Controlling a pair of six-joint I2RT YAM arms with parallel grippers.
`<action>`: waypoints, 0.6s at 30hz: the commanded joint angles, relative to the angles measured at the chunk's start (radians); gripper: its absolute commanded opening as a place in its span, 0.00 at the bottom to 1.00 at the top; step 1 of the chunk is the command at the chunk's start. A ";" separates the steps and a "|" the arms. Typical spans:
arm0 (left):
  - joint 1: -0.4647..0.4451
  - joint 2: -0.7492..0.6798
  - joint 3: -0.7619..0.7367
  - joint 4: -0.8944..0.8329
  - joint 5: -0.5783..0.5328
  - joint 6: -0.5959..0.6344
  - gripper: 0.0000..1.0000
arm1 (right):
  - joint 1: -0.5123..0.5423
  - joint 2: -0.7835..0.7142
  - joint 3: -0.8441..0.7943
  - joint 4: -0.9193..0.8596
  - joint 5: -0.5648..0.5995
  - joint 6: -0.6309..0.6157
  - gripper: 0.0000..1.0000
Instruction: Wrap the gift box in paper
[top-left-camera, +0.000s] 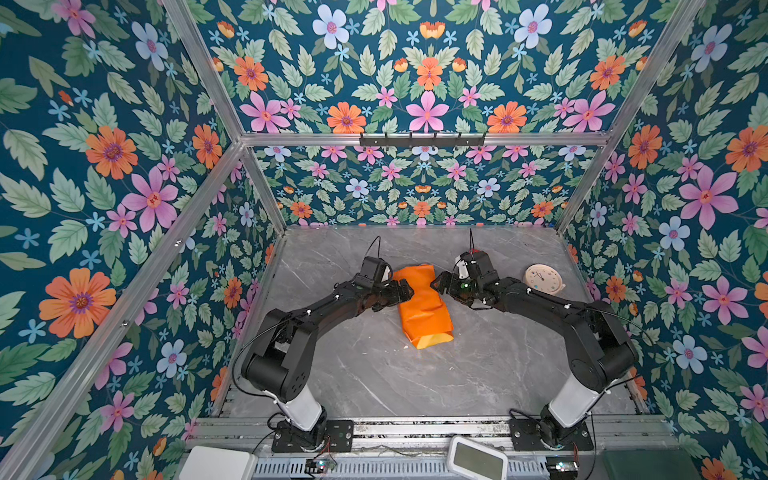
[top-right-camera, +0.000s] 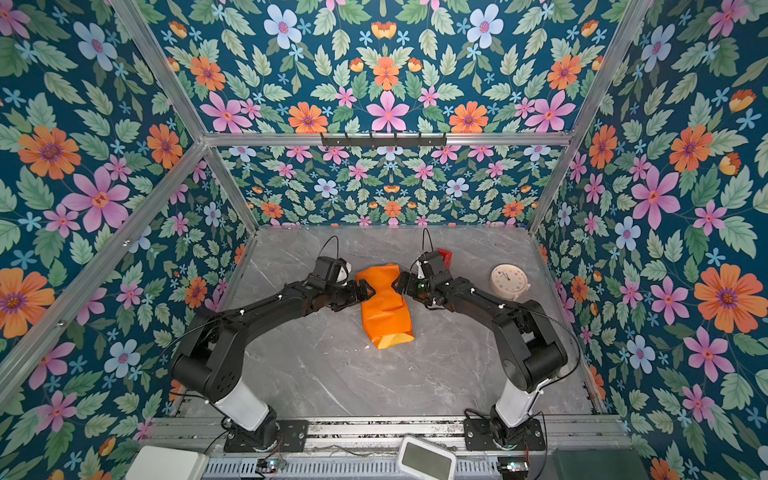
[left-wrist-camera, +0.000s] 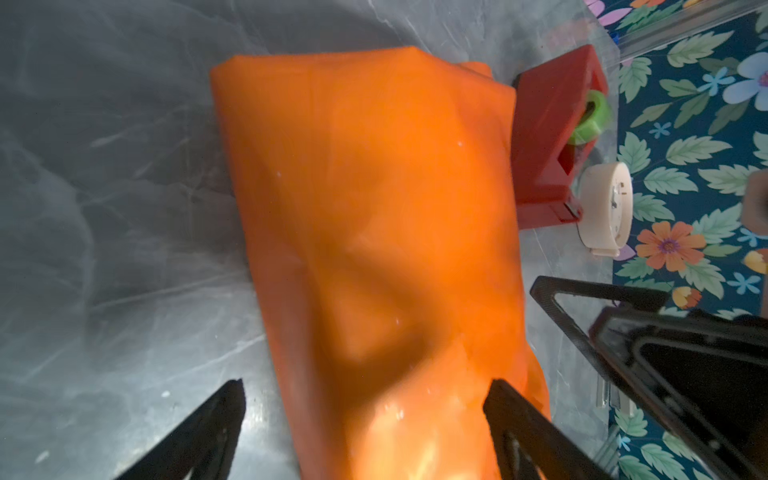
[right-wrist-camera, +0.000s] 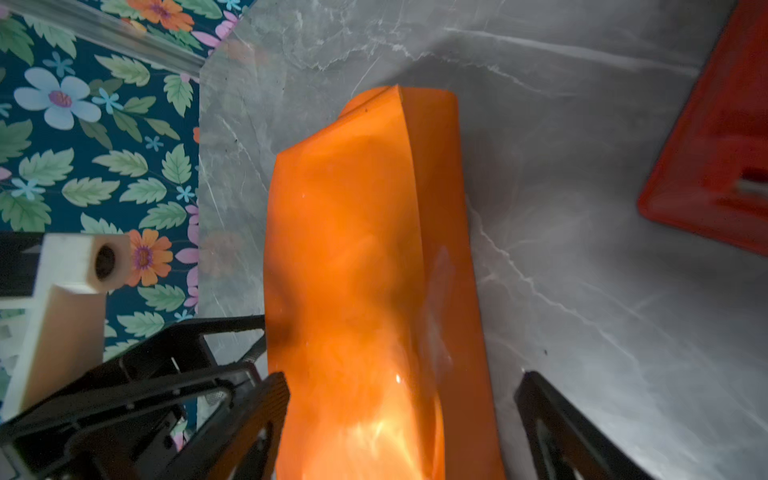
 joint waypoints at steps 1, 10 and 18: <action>-0.006 -0.093 -0.096 0.033 0.022 0.007 0.96 | 0.003 -0.056 -0.059 -0.071 -0.088 -0.080 0.91; -0.105 -0.168 -0.265 0.130 0.055 -0.049 0.96 | 0.073 -0.048 -0.082 -0.136 -0.085 -0.108 0.89; -0.121 -0.291 -0.275 0.054 -0.019 0.017 0.98 | 0.070 -0.142 -0.132 -0.232 0.028 -0.198 0.87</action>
